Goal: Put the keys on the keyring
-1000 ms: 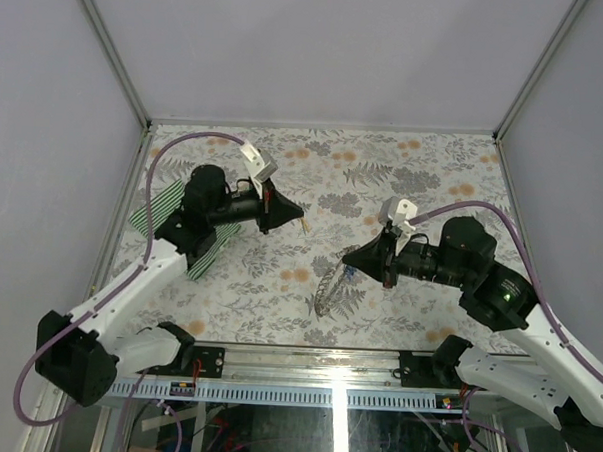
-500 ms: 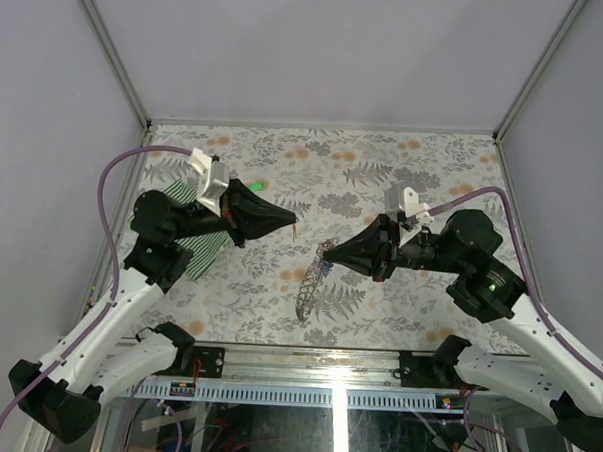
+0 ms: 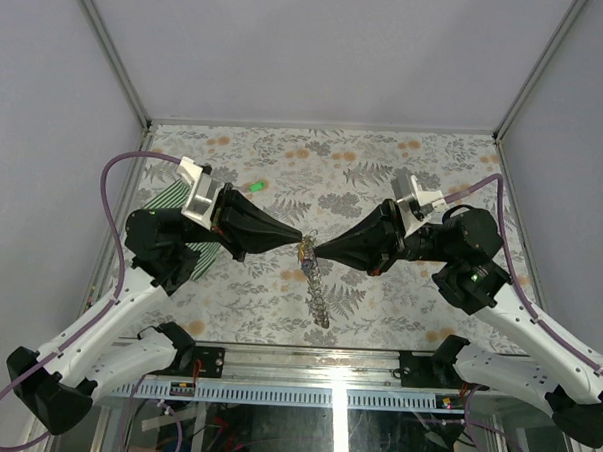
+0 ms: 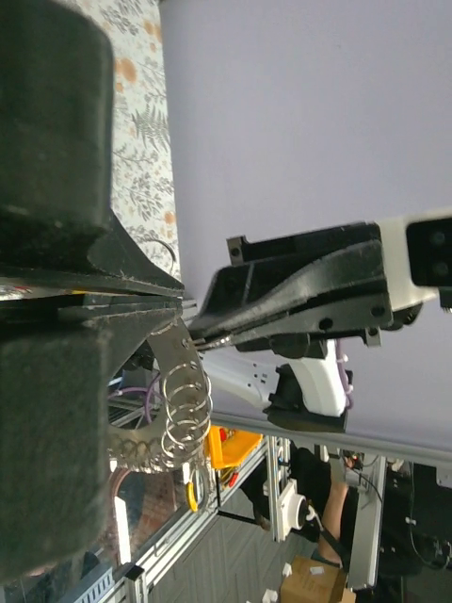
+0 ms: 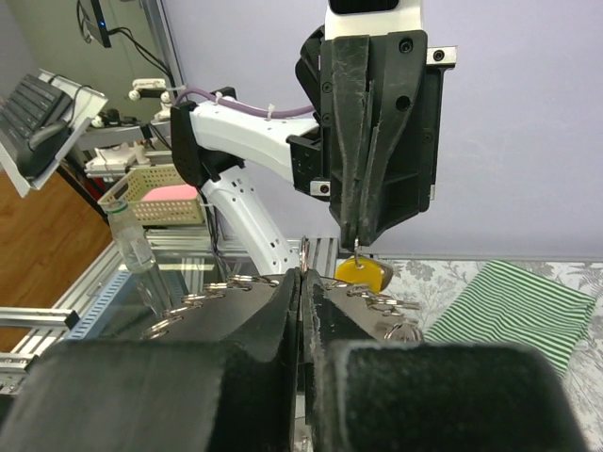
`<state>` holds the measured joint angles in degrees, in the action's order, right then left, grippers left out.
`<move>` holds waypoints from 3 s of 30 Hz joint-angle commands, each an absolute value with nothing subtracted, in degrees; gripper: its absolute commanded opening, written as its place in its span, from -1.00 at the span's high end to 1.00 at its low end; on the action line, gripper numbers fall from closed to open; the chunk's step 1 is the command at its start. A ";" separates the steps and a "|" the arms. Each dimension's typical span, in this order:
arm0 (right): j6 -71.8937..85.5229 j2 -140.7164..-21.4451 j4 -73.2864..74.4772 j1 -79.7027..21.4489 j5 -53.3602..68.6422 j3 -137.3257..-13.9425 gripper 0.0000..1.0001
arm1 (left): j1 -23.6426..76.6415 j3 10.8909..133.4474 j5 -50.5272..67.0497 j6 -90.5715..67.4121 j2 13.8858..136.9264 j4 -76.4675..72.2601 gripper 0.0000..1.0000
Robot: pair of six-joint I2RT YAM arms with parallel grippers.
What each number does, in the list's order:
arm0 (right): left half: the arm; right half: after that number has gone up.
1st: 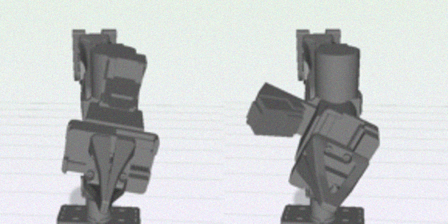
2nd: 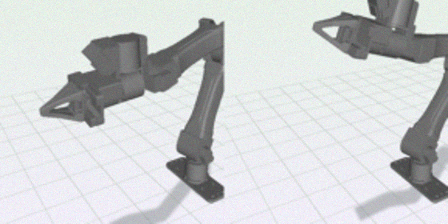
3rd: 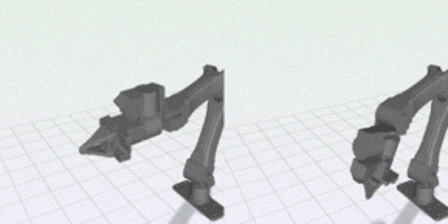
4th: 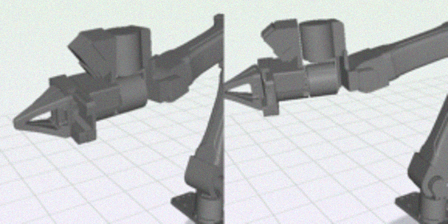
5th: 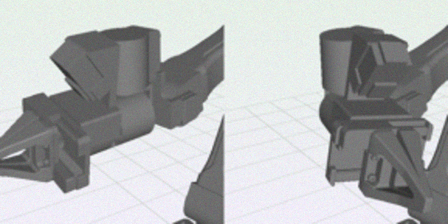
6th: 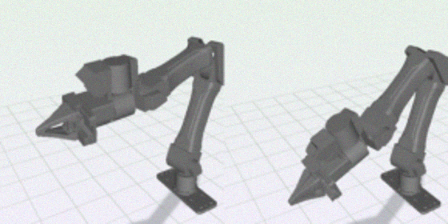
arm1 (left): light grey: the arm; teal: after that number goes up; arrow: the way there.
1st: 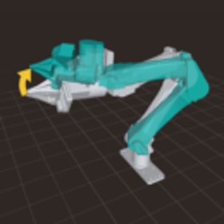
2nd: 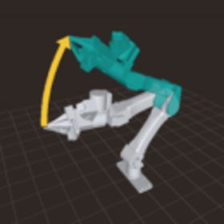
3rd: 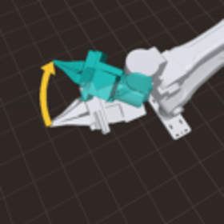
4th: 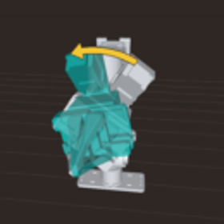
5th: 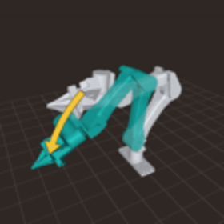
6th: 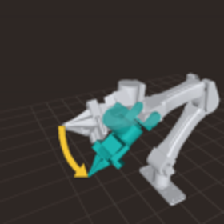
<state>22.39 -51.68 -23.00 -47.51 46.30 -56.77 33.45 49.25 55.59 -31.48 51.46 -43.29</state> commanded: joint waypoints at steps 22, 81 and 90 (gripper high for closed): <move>32.16 -53.68 -38.93 -47.54 45.94 -54.62 1.00 | 38.64 54.04 56.20 -31.82 53.31 -49.80 1.00; 37.67 -47.74 -47.58 -47.50 35.60 -50.15 1.00 | 43.21 55.50 53.76 -22.45 52.13 -38.26 0.67; 31.64 -46.39 -43.20 -47.55 37.09 -50.47 1.00 | 43.21 55.17 47.79 -22.62 50.86 -38.08 0.54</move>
